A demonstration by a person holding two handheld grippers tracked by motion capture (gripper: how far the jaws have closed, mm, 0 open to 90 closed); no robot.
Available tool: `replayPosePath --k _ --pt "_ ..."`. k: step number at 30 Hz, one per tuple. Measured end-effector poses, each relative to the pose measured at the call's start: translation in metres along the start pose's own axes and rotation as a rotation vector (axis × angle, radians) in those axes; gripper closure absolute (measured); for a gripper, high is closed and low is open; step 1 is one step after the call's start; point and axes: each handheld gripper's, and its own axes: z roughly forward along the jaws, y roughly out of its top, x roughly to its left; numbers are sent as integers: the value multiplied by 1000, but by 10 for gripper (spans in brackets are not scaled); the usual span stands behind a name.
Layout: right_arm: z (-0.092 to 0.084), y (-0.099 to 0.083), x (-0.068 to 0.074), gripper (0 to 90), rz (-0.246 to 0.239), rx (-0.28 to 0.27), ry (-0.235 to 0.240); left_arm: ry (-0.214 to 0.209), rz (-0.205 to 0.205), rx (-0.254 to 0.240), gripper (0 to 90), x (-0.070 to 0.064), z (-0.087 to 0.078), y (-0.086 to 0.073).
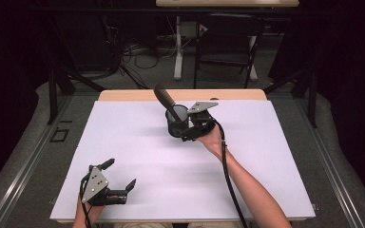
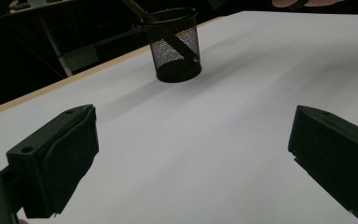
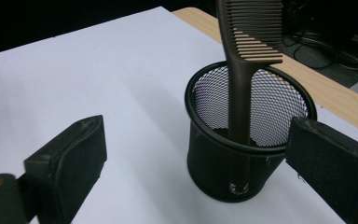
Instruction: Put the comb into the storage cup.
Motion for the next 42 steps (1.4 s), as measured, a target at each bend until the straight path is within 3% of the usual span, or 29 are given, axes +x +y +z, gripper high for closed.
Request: replayPosePath --k 15,42 --pt "-25 -13 8 0 5 14 50 -4 -7 0 19 1 3 1" --pt "-85 -52 16 0 -8 52 24 -7 -6 2 22 1 3 0"
